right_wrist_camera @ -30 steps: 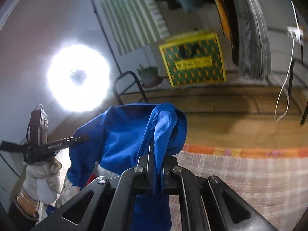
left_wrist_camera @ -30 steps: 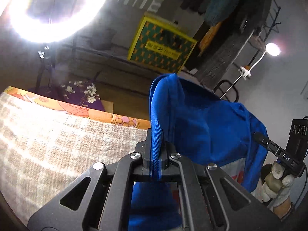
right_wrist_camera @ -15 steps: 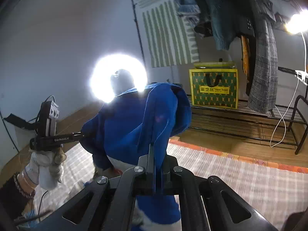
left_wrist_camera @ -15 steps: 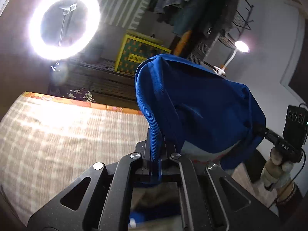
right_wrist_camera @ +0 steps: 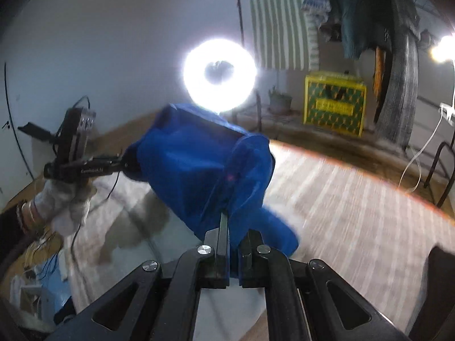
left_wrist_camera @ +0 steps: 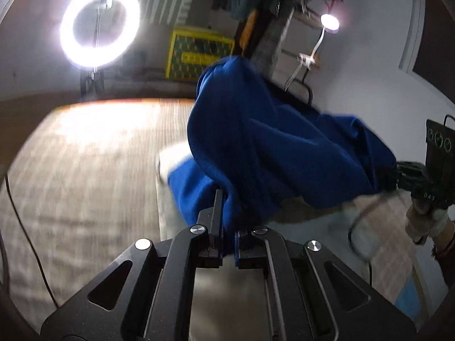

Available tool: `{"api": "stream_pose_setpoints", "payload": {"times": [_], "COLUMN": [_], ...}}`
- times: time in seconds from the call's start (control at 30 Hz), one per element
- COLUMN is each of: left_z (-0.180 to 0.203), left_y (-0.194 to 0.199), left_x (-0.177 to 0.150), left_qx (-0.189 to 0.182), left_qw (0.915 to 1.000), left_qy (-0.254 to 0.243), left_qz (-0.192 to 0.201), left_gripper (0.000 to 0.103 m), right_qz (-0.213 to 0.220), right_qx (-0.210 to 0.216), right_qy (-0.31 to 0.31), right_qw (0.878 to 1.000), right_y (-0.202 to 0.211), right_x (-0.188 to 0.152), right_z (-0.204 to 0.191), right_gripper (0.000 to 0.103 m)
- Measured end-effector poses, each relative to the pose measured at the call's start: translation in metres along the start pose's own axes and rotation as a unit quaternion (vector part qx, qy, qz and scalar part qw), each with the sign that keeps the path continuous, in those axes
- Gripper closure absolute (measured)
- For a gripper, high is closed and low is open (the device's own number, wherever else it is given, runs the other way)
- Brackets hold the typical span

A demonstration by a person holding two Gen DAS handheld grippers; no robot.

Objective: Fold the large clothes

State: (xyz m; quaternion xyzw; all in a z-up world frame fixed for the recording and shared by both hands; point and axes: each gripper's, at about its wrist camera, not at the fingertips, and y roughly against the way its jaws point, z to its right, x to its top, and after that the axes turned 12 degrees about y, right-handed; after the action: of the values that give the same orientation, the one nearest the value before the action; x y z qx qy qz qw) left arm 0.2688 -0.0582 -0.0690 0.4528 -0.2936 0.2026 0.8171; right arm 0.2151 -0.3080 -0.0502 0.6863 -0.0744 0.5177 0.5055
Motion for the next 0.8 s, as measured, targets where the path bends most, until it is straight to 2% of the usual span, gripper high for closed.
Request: {"api": "stream_pose_setpoints", "payload": {"times": [0.1, 0.23, 0.37, 0.53, 0.6, 0.67, 0.8], "left_z": [-0.007, -0.009, -0.002, 0.016, 0.023, 0.029, 0.042], "left_y": [0.018, 0.072, 0.131, 0.205, 0.232, 0.259, 0.319], "left_x": [-0.020, -0.041, -0.048, -0.052, -0.052, -0.047, -0.028], "left_qx": [0.000, -0.014, -0.034, -0.046, -0.045, -0.044, -0.038], "left_qw": [1.0000, 0.9996, 0.9986, 0.9976, 0.9973, 0.9972, 0.9952], "left_qy": [0.007, 0.016, 0.020, 0.008, 0.001, 0.000, -0.001], "left_qz": [-0.005, 0.018, 0.035, 0.051, 0.057, 0.061, 0.090], "left_gripper": [0.099, 0.099, 0.099, 0.099, 0.094, 0.089, 0.088], "right_qz": [-0.006, 0.044, 0.095, 0.132, 0.137, 0.141, 0.159], "right_qx": [-0.012, -0.020, -0.027, -0.034, -0.046, -0.051, -0.064], "right_qy": [0.001, -0.012, -0.036, -0.045, -0.039, -0.032, -0.020], "right_qw": [1.000, 0.999, 0.994, 0.990, 0.989, 0.988, 0.985], "right_y": [0.019, 0.074, 0.132, 0.195, 0.218, 0.235, 0.276], "right_x": [-0.012, -0.021, -0.023, -0.023, -0.022, -0.018, -0.005], "right_z": [-0.015, -0.025, -0.029, -0.050, -0.062, -0.069, -0.082], "right_gripper": [0.090, 0.079, 0.074, 0.070, 0.068, 0.064, 0.061]}}
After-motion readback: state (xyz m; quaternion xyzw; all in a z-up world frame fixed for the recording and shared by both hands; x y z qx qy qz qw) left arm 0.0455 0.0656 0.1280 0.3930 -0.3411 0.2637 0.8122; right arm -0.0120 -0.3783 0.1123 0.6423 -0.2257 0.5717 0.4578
